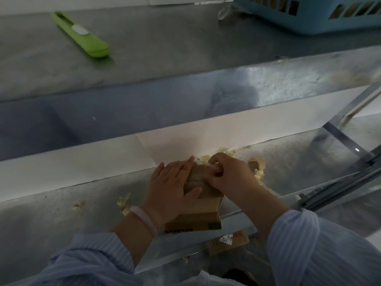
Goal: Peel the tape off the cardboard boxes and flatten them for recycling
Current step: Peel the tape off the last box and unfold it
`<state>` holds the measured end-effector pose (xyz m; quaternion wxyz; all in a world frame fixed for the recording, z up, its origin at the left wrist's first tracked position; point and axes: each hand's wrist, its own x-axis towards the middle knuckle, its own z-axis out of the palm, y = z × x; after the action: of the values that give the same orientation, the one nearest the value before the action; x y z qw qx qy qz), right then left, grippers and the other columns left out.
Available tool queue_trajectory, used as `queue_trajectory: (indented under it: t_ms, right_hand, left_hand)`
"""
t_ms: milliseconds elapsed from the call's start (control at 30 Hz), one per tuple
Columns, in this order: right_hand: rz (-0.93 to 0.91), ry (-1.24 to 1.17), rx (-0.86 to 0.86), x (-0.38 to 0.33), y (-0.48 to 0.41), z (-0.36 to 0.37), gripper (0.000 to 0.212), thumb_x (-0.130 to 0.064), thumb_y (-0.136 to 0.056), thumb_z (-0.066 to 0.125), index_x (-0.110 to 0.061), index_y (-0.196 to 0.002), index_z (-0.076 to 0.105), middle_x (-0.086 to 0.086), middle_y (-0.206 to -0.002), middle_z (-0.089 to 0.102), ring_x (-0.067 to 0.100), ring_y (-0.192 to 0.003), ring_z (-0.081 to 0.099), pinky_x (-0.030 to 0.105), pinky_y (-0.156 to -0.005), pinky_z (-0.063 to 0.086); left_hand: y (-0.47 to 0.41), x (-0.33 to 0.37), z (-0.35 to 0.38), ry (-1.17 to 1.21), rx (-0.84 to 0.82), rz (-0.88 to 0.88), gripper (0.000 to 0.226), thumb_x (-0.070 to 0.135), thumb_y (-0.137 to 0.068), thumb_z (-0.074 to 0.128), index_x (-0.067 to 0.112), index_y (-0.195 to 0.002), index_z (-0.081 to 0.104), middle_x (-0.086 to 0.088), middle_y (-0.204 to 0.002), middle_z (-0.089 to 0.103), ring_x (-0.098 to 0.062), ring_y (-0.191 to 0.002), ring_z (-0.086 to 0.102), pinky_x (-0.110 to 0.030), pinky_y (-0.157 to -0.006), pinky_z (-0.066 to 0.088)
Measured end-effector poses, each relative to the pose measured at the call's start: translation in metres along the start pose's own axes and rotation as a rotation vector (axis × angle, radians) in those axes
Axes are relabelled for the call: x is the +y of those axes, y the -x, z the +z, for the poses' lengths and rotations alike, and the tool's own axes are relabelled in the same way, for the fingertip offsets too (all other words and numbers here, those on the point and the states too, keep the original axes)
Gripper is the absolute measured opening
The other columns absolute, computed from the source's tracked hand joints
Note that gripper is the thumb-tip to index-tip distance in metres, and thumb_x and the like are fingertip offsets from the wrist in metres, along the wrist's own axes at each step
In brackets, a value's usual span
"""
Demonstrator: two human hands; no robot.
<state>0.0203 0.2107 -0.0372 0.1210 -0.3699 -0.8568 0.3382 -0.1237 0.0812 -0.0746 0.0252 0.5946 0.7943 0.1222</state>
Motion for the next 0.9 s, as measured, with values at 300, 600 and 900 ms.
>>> queue_trajectory:
  t_ms: [300, 600, 900]
  right_hand:
    - [-0.195, 0.131, 0.179, 0.009, 0.021, 0.02, 0.02, -0.035, -0.091, 0.062, -0.021, -0.095, 0.076, -0.003, -0.095, 0.053, 0.01, -0.087, 0.049, 0.017, -0.074, 0.042]
    - [0.051, -0.049, 0.11, 0.008, 0.01, 0.007, 0.03, -0.038, -0.077, 0.076, -0.038, -0.103, 0.061, -0.013, -0.091, 0.063, 0.002, -0.077, 0.057, 0.017, -0.065, 0.044]
    - [0.003, -0.011, 0.057, 0.008, 0.014, 0.006, 0.026, -0.036, -0.091, 0.059, -0.031, -0.116, 0.065, -0.007, -0.117, 0.042, 0.009, -0.097, 0.049, 0.021, -0.084, 0.037]
  left_hand:
    - [0.002, 0.001, 0.001, 0.028, -0.011, -0.002, 0.08, 0.075, -0.086, 0.012, 0.033, -0.148, -0.016, 0.003, -0.156, 0.025, -0.014, -0.144, 0.016, -0.034, -0.116, -0.007]
    - [0.004, -0.008, -0.01, 0.49, 0.038, -0.014, 0.1, 0.057, -0.079, 0.065, 0.035, -0.15, -0.003, 0.006, -0.155, 0.022, -0.011, -0.141, 0.019, -0.031, -0.116, 0.012]
    - [0.049, -0.025, 0.001, 1.008, -0.028, -0.307, 0.05, 0.066, -0.071, 0.063, 0.066, -0.117, 0.042, 0.036, -0.12, 0.055, 0.01, -0.12, 0.047, -0.004, -0.087, 0.041]
